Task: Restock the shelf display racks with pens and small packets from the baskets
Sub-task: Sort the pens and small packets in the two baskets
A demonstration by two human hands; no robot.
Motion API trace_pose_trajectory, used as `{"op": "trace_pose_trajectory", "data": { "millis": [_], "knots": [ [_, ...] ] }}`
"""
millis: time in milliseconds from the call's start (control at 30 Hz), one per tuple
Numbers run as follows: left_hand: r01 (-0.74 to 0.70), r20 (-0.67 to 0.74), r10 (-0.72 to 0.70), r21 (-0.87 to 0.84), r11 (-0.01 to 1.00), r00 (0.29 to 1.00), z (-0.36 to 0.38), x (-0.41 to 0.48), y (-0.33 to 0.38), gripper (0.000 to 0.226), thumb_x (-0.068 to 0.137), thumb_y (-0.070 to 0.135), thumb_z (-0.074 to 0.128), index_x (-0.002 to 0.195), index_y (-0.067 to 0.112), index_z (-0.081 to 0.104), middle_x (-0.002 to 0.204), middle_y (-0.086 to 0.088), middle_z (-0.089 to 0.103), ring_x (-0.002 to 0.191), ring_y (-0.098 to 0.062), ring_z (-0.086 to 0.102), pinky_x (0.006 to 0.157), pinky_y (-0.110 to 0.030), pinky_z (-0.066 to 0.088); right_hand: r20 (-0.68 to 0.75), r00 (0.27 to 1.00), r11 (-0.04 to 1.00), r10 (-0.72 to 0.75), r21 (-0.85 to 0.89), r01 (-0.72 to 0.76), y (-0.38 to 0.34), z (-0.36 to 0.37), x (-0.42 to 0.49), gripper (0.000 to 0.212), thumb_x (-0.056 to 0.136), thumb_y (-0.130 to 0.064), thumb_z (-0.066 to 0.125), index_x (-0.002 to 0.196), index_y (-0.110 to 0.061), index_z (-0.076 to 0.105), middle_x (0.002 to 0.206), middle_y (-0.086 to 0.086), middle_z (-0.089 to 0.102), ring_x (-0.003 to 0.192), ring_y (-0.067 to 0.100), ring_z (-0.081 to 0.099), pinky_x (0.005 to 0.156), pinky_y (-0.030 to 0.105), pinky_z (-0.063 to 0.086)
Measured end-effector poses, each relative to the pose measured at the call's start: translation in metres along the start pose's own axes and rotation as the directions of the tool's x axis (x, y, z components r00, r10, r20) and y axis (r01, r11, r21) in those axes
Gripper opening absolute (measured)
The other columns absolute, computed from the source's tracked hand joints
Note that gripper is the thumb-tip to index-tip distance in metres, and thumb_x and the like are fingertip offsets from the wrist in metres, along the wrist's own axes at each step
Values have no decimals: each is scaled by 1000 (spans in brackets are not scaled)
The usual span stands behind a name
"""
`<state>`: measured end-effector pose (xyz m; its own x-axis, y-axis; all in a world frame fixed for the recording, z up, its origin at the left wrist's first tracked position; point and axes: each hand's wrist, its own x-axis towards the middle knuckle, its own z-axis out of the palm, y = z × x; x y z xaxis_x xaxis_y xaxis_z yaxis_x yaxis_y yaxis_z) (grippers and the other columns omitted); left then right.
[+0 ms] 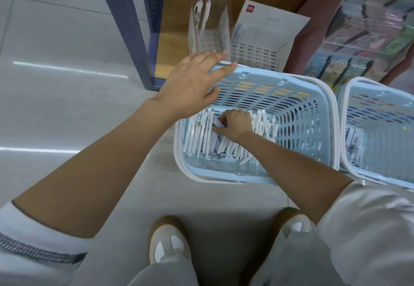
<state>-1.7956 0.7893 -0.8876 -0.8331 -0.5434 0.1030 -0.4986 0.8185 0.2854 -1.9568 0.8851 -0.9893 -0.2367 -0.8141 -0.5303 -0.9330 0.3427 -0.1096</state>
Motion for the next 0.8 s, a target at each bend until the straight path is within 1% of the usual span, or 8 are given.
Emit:
{"op": "trace_pose_trajectory", "data": {
  "millis": [167, 267, 367, 400, 500, 567, 667, 800],
  "knots": [
    [12, 3, -12, -13, 1000, 1000, 1, 0, 0, 54, 99, 26, 47, 151, 26, 33, 156, -6, 32, 142, -27, 30, 110, -42, 28, 9, 1000, 994, 4, 113, -5, 1, -1, -3, 28, 79, -44, 71, 91, -22, 58, 90, -3, 66, 91, 19, 58, 89, 33, 29],
    [5, 1, -5, -25, 1000, 1000, 0, 0, -1, 54, 99, 27, 47, 151, 25, 33, 156, -7, 32, 142, -27, 30, 109, -43, 28, 26, 1000, 969, -3, 246, -4, 5, -1, -5, 28, 79, -38, 73, 92, -20, 56, 85, -3, 63, 87, 19, 59, 94, 34, 29],
    [-12, 27, 12, -27, 1000, 1000, -1, 0, -3, 55, 100, 30, 45, 152, 24, 30, 157, -8, 29, 143, -28, 28, 110, -43, 27, 26, 1000, 971, -5, 241, -1, 8, -2, -5, 32, 83, -40, 67, 102, -16, 58, 82, -2, 60, 85, 21, 56, 96, 35, 29],
    [-21, 36, 22, -31, 999, 999, -1, -1, -4, 54, 100, 32, 44, 152, 24, 30, 158, -8, 28, 144, -28, 27, 111, -43, 26, 13, 1000, 972, 4, 235, -7, 10, -2, -5, 30, 85, -40, 65, 102, -16, 59, 78, -2, 58, 82, 21, 55, 96, 36, 31],
    [-19, 52, 22, -54, 998, 998, -4, -5, -8, 62, 96, 49, 29, 152, 24, 29, 159, -9, 26, 145, -29, 25, 114, -44, 23, -30, 999, 971, 42, 238, -34, 15, -3, -4, 22, 85, -37, 65, 88, -16, 59, 64, -4, 51, 75, 22, 55, 96, 41, 41],
    [-4, 77, 8, -60, 998, 997, -6, -8, -8, 70, 92, 58, 19, 153, 24, 26, 161, -7, 19, 148, -26, 18, 117, -44, 16, 2, 1000, 982, 30, 185, -30, 13, -4, -6, 28, 85, -40, 66, 96, -15, 61, 69, -5, 55, 81, 23, 58, 98, 40, 39],
    [-1, 76, 7, -69, 998, 997, -5, -10, -7, 72, 91, 62, 17, 154, 25, 23, 163, -5, 13, 149, -24, 11, 118, -40, 11, 26, 1000, 993, 18, 114, -21, 3, 0, -8, 43, 84, -46, 65, 114, -17, 56, 92, 1, 66, 95, 22, 60, 103, 39, 30],
    [4, 63, 3, -110, 994, 998, -2, -11, -8, 69, 94, 61, 19, 153, 26, 25, 163, -3, 13, 150, -21, 10, 117, -38, 12, 43, 998, 993, 40, 112, -45, -5, 3, -4, 46, 81, -50, 67, 112, -16, 56, 98, 2, 67, 98, 23, 59, 101, 38, 29]
  ]
}}
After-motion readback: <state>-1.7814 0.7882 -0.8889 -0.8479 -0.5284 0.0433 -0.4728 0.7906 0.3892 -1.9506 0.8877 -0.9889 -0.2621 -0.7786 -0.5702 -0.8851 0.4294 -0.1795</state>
